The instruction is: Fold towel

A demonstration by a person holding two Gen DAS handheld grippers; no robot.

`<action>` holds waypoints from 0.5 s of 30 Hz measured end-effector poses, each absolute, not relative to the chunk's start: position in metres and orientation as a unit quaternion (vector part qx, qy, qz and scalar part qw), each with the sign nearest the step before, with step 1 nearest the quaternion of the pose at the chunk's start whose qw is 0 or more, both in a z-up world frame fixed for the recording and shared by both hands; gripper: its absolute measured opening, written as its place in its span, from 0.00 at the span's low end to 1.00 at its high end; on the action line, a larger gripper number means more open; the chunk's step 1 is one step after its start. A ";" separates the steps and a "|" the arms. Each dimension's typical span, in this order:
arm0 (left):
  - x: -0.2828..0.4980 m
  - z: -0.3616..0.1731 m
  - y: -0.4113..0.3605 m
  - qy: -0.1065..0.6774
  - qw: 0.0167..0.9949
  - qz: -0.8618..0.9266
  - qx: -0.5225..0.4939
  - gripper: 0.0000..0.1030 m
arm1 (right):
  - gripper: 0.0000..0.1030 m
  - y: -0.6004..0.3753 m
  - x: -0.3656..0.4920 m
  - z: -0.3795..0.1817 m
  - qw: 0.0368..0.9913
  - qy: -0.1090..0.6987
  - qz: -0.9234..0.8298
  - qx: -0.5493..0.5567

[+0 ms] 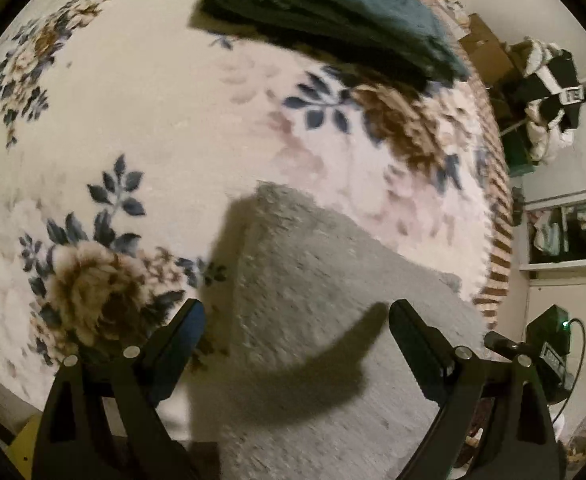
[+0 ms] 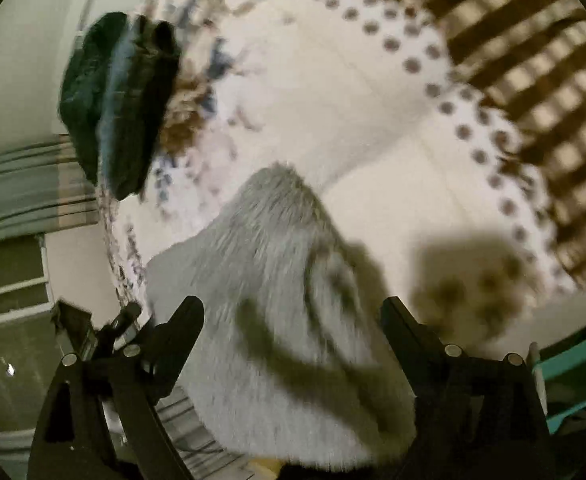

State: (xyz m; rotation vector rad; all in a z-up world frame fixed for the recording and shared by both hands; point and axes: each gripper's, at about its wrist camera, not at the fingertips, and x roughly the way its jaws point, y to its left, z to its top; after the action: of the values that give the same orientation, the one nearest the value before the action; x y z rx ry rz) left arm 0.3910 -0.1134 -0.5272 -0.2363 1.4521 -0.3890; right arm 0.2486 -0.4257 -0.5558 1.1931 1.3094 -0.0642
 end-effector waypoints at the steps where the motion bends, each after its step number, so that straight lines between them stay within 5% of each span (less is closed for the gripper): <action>1: 0.394 -0.532 -0.113 0.660 0.724 -0.174 -0.104 0.92 | 0.80 -0.424 0.259 -0.563 0.628 0.581 -0.021 0.517; 2: 0.397 -0.537 -0.112 0.663 0.722 -0.169 -0.102 0.92 | 0.34 -0.422 0.265 -0.562 0.638 0.585 -0.022 0.501; 3: 0.398 -0.541 -0.111 0.666 0.720 -0.167 -0.102 0.92 | 0.28 -0.415 0.274 -0.555 0.660 0.592 -0.035 0.461; 8: 0.412 -0.554 -0.114 0.671 0.712 -0.167 -0.122 0.92 | 0.27 -0.419 0.285 -0.515 0.736 0.528 -0.069 0.418; 13: 0.417 -0.568 -0.121 0.687 0.696 -0.168 -0.125 0.92 | 0.29 -0.431 0.295 -0.555 0.712 0.566 -0.092 0.406; 14: 0.415 -0.564 -0.119 0.685 0.696 -0.170 -0.128 0.92 | 0.33 -0.433 0.292 -0.564 0.698 0.587 -0.085 0.400; 15: 0.411 -0.557 -0.115 0.681 0.700 -0.172 -0.129 0.92 | 0.50 -0.435 0.291 -0.569 0.689 0.589 -0.081 0.414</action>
State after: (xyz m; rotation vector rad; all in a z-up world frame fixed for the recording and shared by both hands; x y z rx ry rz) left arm 0.4111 -0.1151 -0.5571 -0.2865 1.5165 -0.3833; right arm 0.2905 -0.4345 -0.5689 0.9254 1.3185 -0.1806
